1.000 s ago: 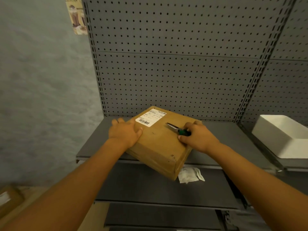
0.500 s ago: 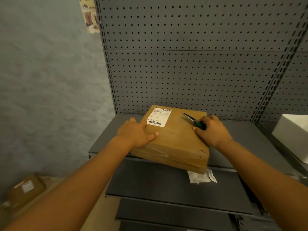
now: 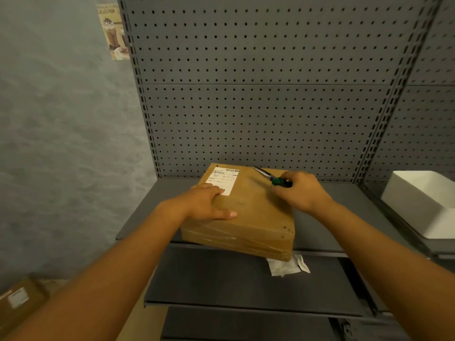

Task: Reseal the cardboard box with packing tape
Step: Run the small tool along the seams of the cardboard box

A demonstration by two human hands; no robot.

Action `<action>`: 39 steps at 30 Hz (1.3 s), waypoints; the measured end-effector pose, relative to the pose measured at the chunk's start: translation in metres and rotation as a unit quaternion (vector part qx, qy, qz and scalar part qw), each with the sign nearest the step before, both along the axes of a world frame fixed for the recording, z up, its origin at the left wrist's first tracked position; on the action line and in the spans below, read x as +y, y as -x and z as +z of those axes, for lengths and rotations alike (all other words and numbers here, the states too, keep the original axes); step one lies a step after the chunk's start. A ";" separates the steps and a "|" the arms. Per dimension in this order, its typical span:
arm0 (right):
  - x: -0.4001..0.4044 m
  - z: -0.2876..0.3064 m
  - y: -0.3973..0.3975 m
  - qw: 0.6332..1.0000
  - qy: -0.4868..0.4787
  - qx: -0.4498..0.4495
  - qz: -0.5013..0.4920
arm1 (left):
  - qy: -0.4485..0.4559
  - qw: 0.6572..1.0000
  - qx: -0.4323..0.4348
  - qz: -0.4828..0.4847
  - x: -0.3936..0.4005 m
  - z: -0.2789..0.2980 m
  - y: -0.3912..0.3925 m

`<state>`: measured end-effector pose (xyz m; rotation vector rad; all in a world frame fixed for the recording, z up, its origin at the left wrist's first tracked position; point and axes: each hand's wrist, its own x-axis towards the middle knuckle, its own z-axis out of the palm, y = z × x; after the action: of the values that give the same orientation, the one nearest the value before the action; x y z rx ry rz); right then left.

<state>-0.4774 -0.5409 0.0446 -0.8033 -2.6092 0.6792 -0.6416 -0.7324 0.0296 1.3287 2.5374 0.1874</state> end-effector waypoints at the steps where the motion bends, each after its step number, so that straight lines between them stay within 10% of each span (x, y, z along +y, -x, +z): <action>1: -0.002 0.002 0.000 1.000 0.001 -0.003 0.006 | 0.000 1.000 0.005 0.000 0.001 0.000 -0.001; 39: -0.019 -0.004 -0.052 0.990 -0.079 -0.100 0.054 | -0.003 1.000 0.007 0.002 -0.002 0.013 -0.027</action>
<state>-0.4257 -0.5599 0.0411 -0.7206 -2.8610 0.4327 -0.6148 -0.7345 0.0424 1.3326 2.5539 0.1881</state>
